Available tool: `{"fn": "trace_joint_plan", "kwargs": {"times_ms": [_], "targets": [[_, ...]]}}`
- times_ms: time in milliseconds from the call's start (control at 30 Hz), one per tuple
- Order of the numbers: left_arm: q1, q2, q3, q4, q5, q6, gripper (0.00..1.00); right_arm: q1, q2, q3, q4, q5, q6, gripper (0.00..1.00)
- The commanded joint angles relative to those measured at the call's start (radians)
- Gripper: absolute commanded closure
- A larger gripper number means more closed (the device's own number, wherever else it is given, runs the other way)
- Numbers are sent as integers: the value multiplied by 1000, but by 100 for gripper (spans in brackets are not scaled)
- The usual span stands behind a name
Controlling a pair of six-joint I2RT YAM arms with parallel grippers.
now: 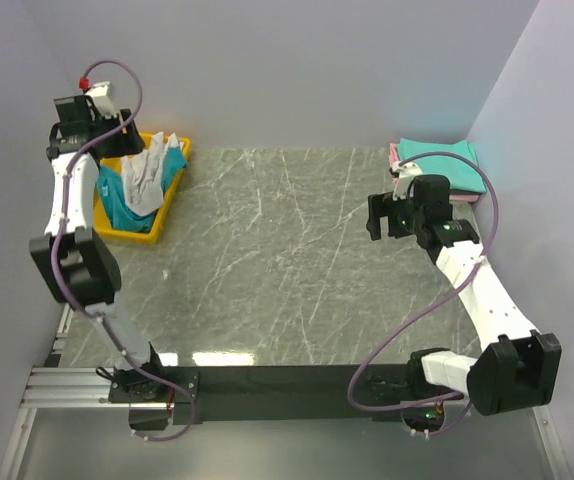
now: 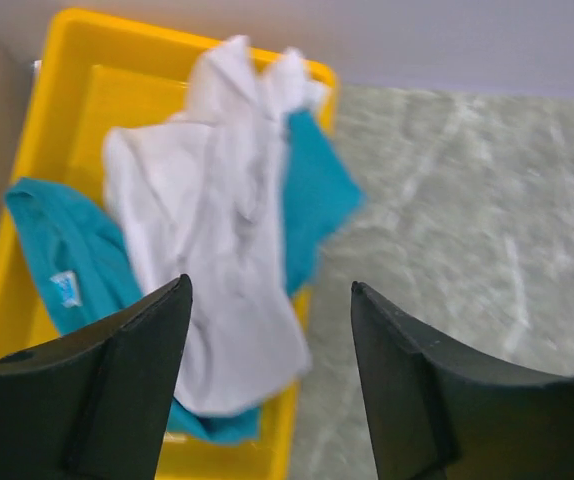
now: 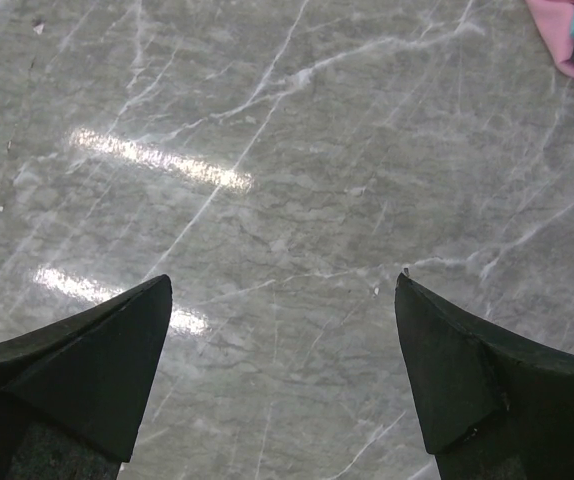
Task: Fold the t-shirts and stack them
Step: Grab the tshirt from the pile
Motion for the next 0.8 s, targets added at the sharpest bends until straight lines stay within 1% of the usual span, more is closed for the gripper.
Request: {"fn": "trace_joint_plan", "kwargs": {"times_ms": [0,67,167,200,400,633,700,767], "targets": [[19,162,168,-22,-33,-13,31,-4,23,52,10,-5,8,2],[21,264,254,-37,-56,-2,31,-4,34,57,8,-5,9,2],[21,363,306,-20,-105,5,28,-4,54,58,10,1,9,2],[21,381,311,-13,-129,45,28,-6,63,58,10,1,9,2],[22,499,340,41,-203,55,25,-16,86,65,3,-2,14,2],[24,607,360,47,-160,82,24,-32,107,71,0,-5,19,2],[24,622,361,67,-152,84,26,-36,115,74,-4,-8,20,2],[24,645,372,84,-175,78,34,-38,120,74,-3,-11,20,2]]}}
